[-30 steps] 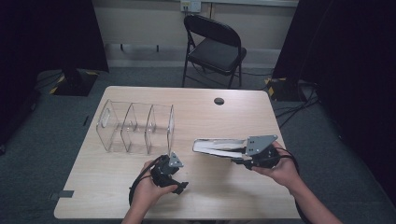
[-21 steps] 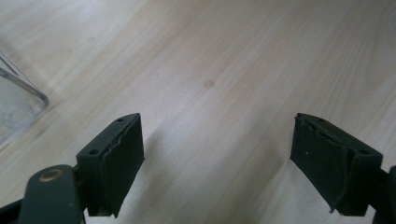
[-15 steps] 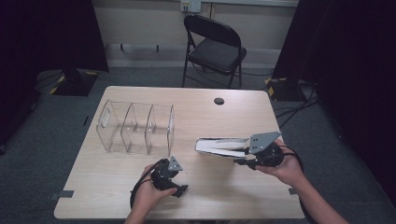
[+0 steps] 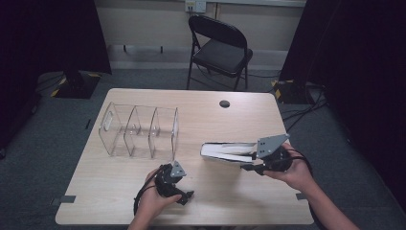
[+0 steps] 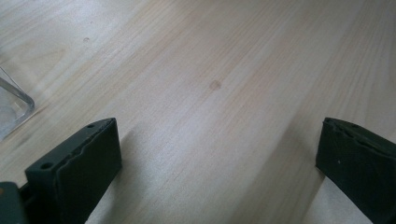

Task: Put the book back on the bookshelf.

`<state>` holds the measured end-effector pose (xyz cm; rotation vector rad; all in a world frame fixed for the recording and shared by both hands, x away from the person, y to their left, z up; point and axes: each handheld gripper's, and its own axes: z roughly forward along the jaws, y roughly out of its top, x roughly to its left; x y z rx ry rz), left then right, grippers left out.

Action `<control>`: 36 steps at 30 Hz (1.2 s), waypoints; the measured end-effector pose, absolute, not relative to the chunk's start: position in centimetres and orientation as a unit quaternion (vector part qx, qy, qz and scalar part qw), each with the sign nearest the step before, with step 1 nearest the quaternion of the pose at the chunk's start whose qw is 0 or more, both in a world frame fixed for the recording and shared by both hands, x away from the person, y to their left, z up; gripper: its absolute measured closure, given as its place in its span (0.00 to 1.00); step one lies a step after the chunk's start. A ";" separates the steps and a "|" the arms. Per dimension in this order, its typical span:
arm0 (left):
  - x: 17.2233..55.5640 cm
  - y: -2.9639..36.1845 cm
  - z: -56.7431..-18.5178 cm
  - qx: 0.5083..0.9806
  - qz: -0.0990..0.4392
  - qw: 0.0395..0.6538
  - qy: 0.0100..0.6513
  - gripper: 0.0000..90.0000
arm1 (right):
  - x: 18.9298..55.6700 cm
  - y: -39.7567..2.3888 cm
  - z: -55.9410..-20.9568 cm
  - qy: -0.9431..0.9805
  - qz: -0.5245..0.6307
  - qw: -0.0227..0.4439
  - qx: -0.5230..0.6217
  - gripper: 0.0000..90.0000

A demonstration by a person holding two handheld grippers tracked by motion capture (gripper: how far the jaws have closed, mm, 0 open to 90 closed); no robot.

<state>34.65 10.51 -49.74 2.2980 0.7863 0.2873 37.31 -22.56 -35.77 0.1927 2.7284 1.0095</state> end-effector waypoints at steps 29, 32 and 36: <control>34.6 10.8 -50.2 0.874 0.118 0.366 0.297 0.00 | 38.9 -23.0 -33.9 0.941 0.323 0.070 0.072 0.84; 34.6 10.7 -50.2 0.874 0.118 0.366 0.296 0.00 | 39.0 -23.0 -33.8 0.941 0.323 0.066 0.070 0.84; 34.6 10.7 -50.2 0.874 0.118 0.367 0.296 0.00 | 39.0 -23.1 -33.8 0.942 0.323 0.059 0.065 0.84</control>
